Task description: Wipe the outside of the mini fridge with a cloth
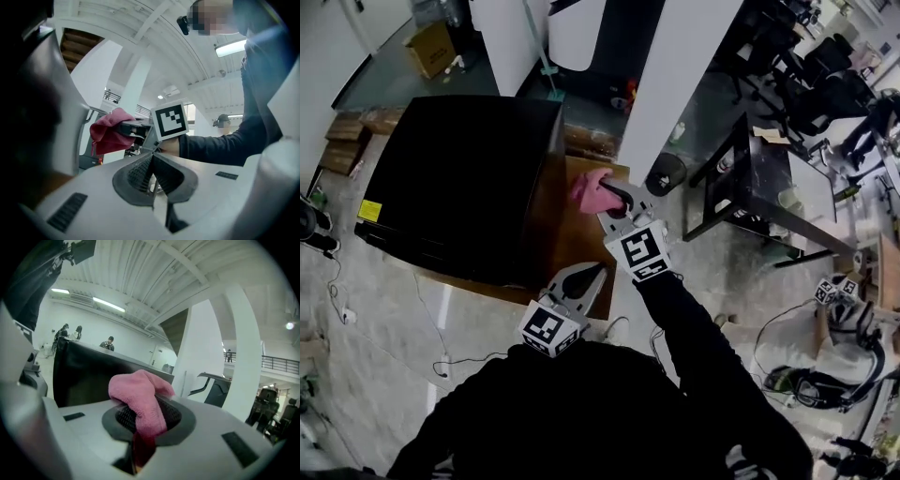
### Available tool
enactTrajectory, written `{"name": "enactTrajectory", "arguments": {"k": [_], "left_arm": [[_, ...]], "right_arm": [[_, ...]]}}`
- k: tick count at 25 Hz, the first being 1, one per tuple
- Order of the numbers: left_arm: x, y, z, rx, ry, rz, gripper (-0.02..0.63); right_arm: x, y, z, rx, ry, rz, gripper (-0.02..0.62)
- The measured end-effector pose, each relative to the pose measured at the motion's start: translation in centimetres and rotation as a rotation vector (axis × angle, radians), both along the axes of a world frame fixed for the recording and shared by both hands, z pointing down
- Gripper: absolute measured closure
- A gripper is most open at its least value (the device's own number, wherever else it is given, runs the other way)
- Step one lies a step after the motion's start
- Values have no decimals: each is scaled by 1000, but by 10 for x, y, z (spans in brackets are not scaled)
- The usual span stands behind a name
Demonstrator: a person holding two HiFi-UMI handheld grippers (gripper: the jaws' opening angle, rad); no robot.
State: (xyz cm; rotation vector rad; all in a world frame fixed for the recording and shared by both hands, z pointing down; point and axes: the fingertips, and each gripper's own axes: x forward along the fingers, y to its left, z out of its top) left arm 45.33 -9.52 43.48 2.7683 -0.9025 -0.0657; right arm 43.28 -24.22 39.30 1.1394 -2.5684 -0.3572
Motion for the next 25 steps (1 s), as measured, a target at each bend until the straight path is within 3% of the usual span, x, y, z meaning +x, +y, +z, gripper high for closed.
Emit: {"name": "enactTrajectory", "arguments": {"k": [5, 11, 16, 25], "left_arm": [[-11, -8, -9, 13, -21, -193, 600], [-21, -6, -15, 18, -36, -303, 600], [-29, -9, -6, 4, -43, -322, 600], [-31, -18, 32, -39, -65, -267, 600]], "right_arm": [[-25, -44, -3, 50, 124, -61, 537], [-54, -69, 4, 112, 267, -101, 535], [-64, -72, 10, 148, 323, -98, 538], [-69, -79, 83, 64, 475, -106, 538]]}}
